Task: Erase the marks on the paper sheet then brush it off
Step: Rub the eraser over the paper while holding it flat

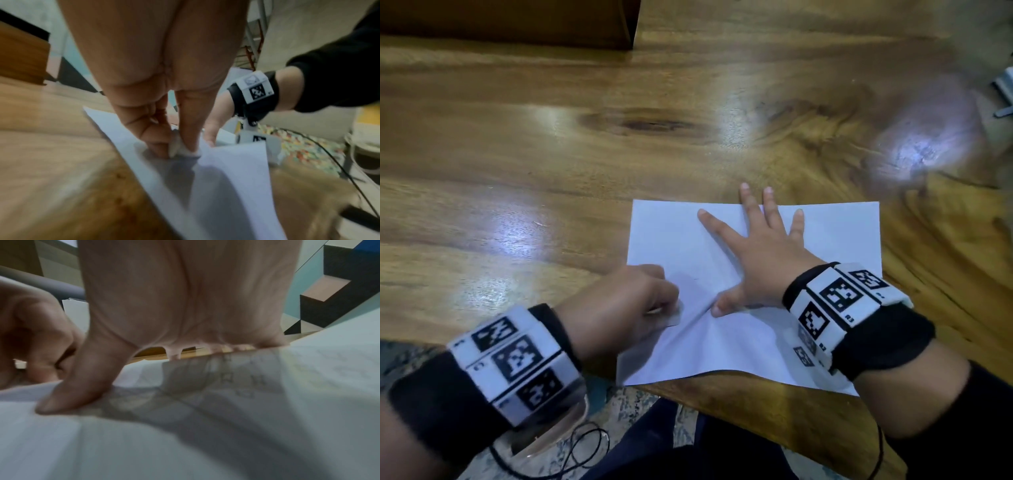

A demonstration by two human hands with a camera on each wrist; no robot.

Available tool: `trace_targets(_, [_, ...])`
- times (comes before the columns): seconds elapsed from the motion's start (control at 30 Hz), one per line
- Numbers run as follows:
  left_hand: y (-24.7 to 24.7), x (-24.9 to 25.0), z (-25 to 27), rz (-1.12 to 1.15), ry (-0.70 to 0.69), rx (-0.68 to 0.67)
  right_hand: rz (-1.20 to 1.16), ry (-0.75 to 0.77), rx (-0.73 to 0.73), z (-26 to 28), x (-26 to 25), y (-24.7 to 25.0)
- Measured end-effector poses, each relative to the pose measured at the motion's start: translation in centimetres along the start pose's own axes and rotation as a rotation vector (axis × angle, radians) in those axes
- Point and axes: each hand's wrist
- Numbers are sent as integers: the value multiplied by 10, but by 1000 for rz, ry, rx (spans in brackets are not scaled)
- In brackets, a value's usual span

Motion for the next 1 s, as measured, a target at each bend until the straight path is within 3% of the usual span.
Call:
trace_targets(0.27, [16, -10, -19, -76, 69, 67, 10, -20, 1, 1, 4, -3])
trace_targets(0.57, [21, -10, -39, -9, 151, 74, -24, -36, 36, 10, 25, -4])
trace_targets(0.67, [19, -8, -51, -15, 168, 75, -63, -39, -17, 20, 24, -8])
trace_targets(0.77, [16, -6, -60, -12, 164, 88, -52, -43, -79, 26, 21, -17])
trace_targets(1.0, [23, -3, -63, -73, 157, 88, -15, -76, -51, 23, 19, -22])
Point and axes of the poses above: each hand's wrist, its own z-axis away from the middle knuckle, its own y-axis out of the back of the hand, x = y × z, and after that the axes turned 14 degrees about -y, right-handed
